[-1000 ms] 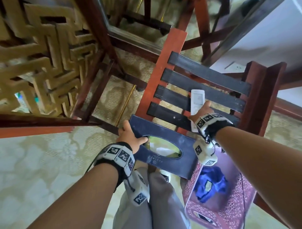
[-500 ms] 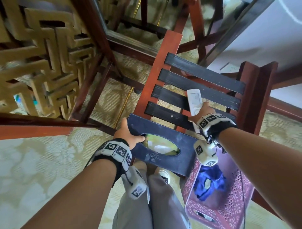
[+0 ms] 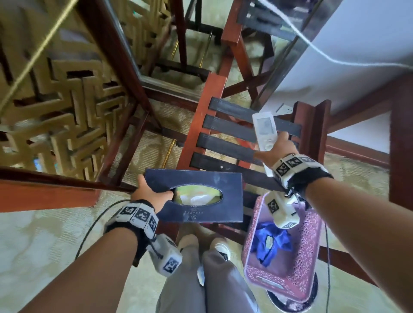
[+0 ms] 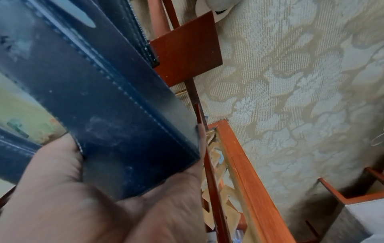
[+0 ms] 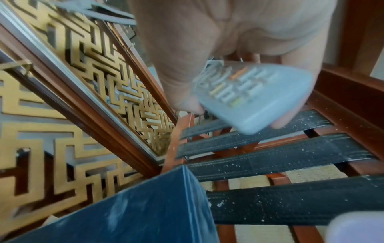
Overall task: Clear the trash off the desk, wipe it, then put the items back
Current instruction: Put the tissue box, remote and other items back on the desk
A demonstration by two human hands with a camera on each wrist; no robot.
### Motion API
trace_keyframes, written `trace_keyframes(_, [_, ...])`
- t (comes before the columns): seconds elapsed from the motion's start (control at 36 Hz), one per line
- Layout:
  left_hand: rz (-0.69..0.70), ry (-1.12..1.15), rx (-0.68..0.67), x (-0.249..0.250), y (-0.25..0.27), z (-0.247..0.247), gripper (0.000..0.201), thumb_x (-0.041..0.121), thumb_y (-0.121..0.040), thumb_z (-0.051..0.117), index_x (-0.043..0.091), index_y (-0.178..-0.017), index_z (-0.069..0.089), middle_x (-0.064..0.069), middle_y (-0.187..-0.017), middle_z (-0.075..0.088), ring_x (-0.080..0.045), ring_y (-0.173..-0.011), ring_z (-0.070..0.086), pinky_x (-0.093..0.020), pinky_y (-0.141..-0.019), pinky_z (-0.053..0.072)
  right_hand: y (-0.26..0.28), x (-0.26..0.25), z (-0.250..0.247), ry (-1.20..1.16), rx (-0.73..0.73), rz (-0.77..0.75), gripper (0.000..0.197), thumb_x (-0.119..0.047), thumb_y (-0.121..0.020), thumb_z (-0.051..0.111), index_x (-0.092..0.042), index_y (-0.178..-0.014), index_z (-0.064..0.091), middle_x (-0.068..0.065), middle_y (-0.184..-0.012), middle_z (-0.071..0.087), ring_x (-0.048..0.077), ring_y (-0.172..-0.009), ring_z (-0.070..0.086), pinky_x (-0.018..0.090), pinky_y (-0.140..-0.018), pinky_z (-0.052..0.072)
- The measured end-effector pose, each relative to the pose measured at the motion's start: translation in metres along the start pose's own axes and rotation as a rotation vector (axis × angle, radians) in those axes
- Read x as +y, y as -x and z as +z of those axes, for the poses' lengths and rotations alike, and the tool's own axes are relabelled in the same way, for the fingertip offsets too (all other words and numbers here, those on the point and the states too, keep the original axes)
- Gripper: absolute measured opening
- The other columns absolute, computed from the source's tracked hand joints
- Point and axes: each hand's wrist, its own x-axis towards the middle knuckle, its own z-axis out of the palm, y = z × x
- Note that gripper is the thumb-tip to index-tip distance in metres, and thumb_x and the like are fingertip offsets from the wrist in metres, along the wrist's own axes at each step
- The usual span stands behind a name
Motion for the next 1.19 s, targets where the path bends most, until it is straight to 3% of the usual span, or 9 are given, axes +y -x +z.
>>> trace_keyframes(0.14, [0.032, 0.119, 0.043, 0.009, 0.028, -0.031, 0.092, 0.023, -0.078, 0.071, 0.015, -0.15, 0.014, -0.016, -0.139, 0.046, -0.037, -0.122, 0.048, -0.043, -0.097, 0.04, 0.049, 0.004, -0.037, -0.155, 0.023, -0.013, 0.062, -0.028, -0.078, 0.073, -0.007, -0.12, 0.033, 0.004, -0.095, 0.047, 0.02, -0.075, 0.048, 0.024, -0.053, 0.039])
trace_keyframes(0.22, [0.09, 0.203, 0.047, 0.019, 0.051, -0.046, 0.084, 0.019, -0.08, 0.071, 0.012, -0.146, 0.021, -0.013, -0.139, 0.045, -0.033, -0.122, 0.048, -0.035, -0.086, 0.035, 0.08, 0.004, -0.061, -0.208, 0.048, -0.026, 0.058, -0.029, -0.08, 0.071, -0.006, -0.118, 0.034, 0.005, -0.096, 0.047, 0.022, -0.08, 0.046, 0.024, -0.054, 0.035])
trace_keyframes(0.33, [0.161, 0.28, 0.068, 0.034, 0.081, -0.066, 0.089, 0.027, -0.074, 0.076, 0.012, -0.145, 0.024, -0.012, -0.144, 0.041, -0.032, -0.126, 0.045, -0.04, -0.097, 0.036, 0.118, 0.004, -0.091, -0.291, 0.043, -0.033, 0.056, -0.03, -0.079, 0.071, -0.009, -0.117, 0.036, 0.005, -0.098, 0.05, 0.022, -0.082, 0.051, 0.02, -0.049, 0.035])
trace_keyframes(0.53, [0.263, 0.396, 0.003, 0.054, 0.131, -0.095, 0.093, 0.037, -0.055, 0.08, 0.015, -0.136, 0.041, -0.011, -0.132, 0.052, -0.032, -0.116, 0.052, -0.047, -0.099, 0.042, 0.178, 0.011, -0.125, -0.554, 0.072, -0.001, 0.057, -0.035, -0.059, 0.072, -0.012, -0.103, 0.044, 0.01, -0.093, 0.062, 0.028, -0.08, 0.066, 0.045, -0.067, 0.059])
trace_keyframes(0.75, [0.431, 0.353, -0.071, 0.059, 0.176, -0.094, 0.038, 0.034, -0.048, 0.08, 0.022, -0.077, 0.059, -0.004, -0.089, 0.067, -0.026, -0.087, 0.063, -0.046, -0.089, 0.049, 0.245, 0.049, -0.136, -0.704, 0.131, 0.043, 0.067, -0.041, -0.044, 0.067, -0.016, -0.103, 0.048, 0.01, -0.091, 0.067, 0.028, -0.08, 0.068, 0.048, -0.066, 0.059])
trace_keyframes(0.86, [0.485, 0.329, -0.143, 0.067, 0.196, -0.08, 0.04, 0.028, -0.054, 0.086, 0.021, -0.085, 0.062, 0.0, -0.083, 0.067, -0.021, -0.081, 0.062, -0.038, -0.08, 0.047, 0.277, 0.069, -0.152, -0.731, 0.191, 0.081, 0.071, -0.042, -0.042, 0.068, -0.014, -0.105, 0.048, 0.009, -0.092, 0.068, 0.024, -0.079, 0.068, 0.044, -0.067, 0.059])
trace_keyframes(0.94, [0.523, 0.301, -0.194, 0.076, 0.204, -0.064, 0.077, 0.04, -0.036, 0.083, 0.017, -0.106, 0.063, -0.003, -0.096, 0.071, -0.024, -0.087, 0.066, -0.042, -0.08, 0.052, 0.304, 0.084, -0.167, -0.754, 0.235, 0.146, 0.065, -0.039, -0.048, 0.067, -0.015, -0.102, 0.042, 0.005, -0.094, 0.062, 0.023, -0.086, 0.064, 0.034, -0.07, 0.052])
trace_keyframes(1.0, [0.564, 0.26, -0.228, 0.084, 0.214, -0.054, 0.067, 0.029, -0.046, 0.086, 0.013, -0.107, 0.064, -0.005, -0.097, 0.071, -0.023, -0.087, 0.066, -0.037, -0.074, 0.05, 0.316, 0.099, -0.173, -0.777, 0.265, 0.185, 0.06, -0.037, -0.056, 0.07, -0.015, -0.104, 0.041, 0.003, -0.094, 0.059, 0.022, -0.088, 0.061, 0.031, -0.07, 0.048])
trace_keyframes(1.19, [0.64, 0.195, -0.265, 0.101, 0.244, -0.008, 0.081, 0.047, -0.031, 0.087, 0.024, -0.106, 0.065, 0.003, -0.095, 0.073, -0.022, -0.088, 0.069, -0.048, -0.089, 0.053, 0.348, 0.161, -0.186, -0.844, 0.326, 0.249, 0.054, -0.034, -0.058, 0.072, -0.019, -0.1, 0.041, 0.006, -0.098, 0.062, 0.024, -0.088, 0.065, 0.044, -0.078, 0.057])
